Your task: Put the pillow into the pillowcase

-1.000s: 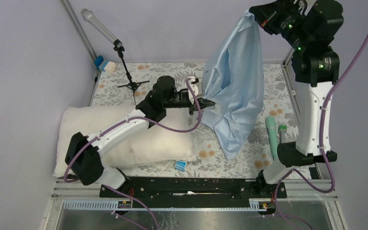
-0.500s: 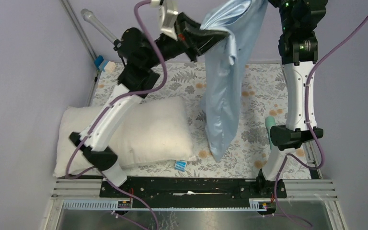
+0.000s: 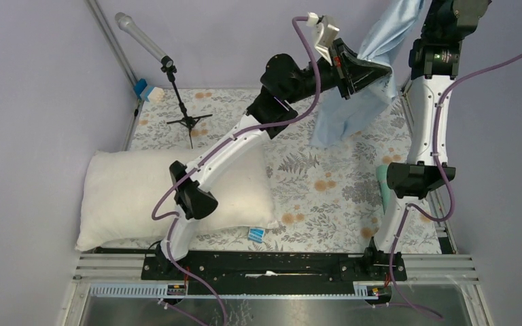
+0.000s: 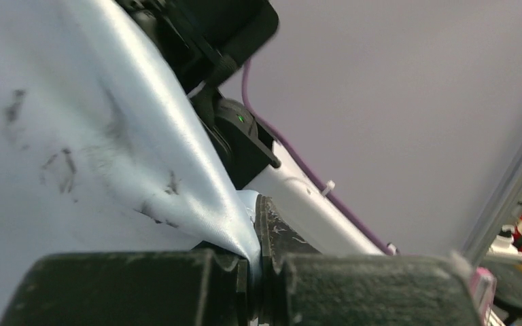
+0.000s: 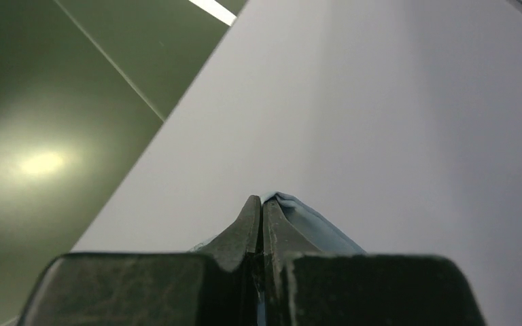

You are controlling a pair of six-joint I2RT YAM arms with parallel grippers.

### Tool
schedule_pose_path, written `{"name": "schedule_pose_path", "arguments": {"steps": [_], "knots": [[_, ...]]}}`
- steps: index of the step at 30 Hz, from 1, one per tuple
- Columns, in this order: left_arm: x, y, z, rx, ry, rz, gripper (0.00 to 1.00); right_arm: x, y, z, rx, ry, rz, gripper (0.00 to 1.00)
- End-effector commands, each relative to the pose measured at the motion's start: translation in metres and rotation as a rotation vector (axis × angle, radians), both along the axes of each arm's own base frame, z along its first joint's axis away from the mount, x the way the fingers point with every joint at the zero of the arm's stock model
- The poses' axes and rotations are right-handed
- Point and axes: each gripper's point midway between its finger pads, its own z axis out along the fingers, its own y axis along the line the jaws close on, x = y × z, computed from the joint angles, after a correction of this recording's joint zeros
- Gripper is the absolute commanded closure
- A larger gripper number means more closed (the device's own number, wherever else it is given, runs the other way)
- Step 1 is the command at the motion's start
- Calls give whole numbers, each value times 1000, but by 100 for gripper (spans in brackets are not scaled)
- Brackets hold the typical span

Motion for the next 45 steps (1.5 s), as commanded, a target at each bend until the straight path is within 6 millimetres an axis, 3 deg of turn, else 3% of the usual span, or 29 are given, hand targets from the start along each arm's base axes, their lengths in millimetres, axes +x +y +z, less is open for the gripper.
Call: {"name": "schedule_pose_path", "arguments": {"steps": [1,2,5,8,12,13,16,18,19,21,24,25,26,28,29,32,38,39,42,45], "knots": [[-38,81,124,-302,-83,89,100,-57,17,63,15,-273,124,100],[-35,90,128,-301,-54,130,100,-51,25,58,12,-260,168,100],[-10,118,109,-259,102,323,100,-20,60,30,-22,-170,295,100],[12,157,71,-208,315,480,100,18,131,-20,-68,-8,474,100],[21,202,-16,-97,553,621,100,56,254,-125,-134,254,758,100],[20,215,-45,-65,603,662,100,56,295,-156,-160,319,841,100],[13,264,-120,-15,729,806,100,58,381,-252,-221,519,1009,100],[8,294,-159,3,801,890,100,51,421,-309,-241,657,1117,99],[2,309,-169,-2,816,920,100,46,434,-330,-249,712,1160,95],[-2,328,-192,12,846,984,100,35,444,-358,-268,813,1214,74],[-7,346,-213,26,863,1051,100,20,430,-369,-362,909,1167,39],[-8,349,-218,32,865,1064,100,13,420,-365,-392,928,1131,31],[-7,352,-220,36,860,1081,100,8,409,-360,-421,942,1080,15],[-7,356,-224,46,858,1106,100,-4,377,-348,-472,975,948,1],[-6,357,-224,50,850,1114,100,-11,357,-341,-489,1001,871,1],[-4,354,-226,77,838,1115,100,-41,289,-361,-453,1162,673,0],[-3,340,-230,107,822,1063,100,-122,166,-421,-304,1342,385,0],[-4,339,-229,108,820,1053,100,-138,147,-441,-286,1413,327,0],[-5,334,-228,112,812,1027,100,-170,122,-482,-250,1513,282,0],[-5,332,-227,111,805,1014,100,-194,108,-509,-210,1548,235,0]]}}
